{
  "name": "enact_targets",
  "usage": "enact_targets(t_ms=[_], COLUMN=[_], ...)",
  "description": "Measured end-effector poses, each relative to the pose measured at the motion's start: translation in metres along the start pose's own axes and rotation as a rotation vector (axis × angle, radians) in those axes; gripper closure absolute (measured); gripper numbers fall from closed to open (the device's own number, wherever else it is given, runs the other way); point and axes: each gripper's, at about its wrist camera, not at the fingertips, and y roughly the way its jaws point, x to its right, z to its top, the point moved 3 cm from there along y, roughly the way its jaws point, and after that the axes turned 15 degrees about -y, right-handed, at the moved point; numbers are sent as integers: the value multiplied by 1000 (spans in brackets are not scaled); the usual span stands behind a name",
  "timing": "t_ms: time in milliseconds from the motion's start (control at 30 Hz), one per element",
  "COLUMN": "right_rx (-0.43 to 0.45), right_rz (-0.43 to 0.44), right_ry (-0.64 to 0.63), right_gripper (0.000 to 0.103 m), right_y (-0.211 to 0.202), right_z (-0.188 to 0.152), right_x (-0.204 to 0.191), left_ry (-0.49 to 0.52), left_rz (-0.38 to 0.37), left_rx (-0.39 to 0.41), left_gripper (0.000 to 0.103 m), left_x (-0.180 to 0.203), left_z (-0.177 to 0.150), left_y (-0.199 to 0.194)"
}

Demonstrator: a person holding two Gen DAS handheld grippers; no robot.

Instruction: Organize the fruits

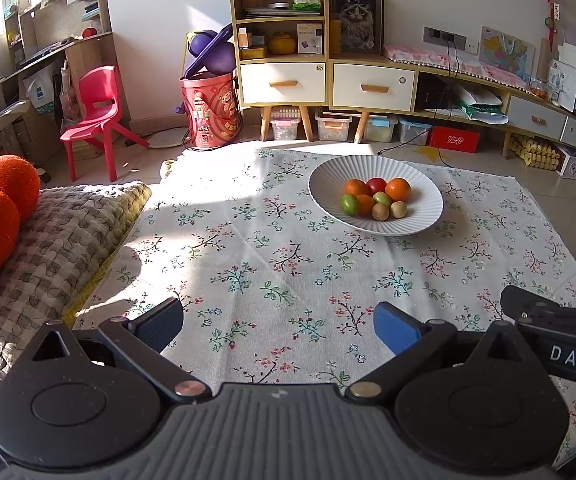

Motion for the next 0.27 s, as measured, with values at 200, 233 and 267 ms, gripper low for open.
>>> enact_targets(t_ms=[200,233,267], right_rx=[0,-1,-2], right_rz=[0,1,2], right_ry=[1,1,2], right_gripper=[0,0,0], right_y=[0,1,2], right_z=[0,-1,-1], right_x=[0,0,-1], left_ry=[-3,-3,-3], left_rz=[3,2,-1], left_rx=[-3,-2,-4], left_gripper=[11,11,11], left_x=[-1,0,-1], left_z=[0,0,0], left_y=[1,1,2])
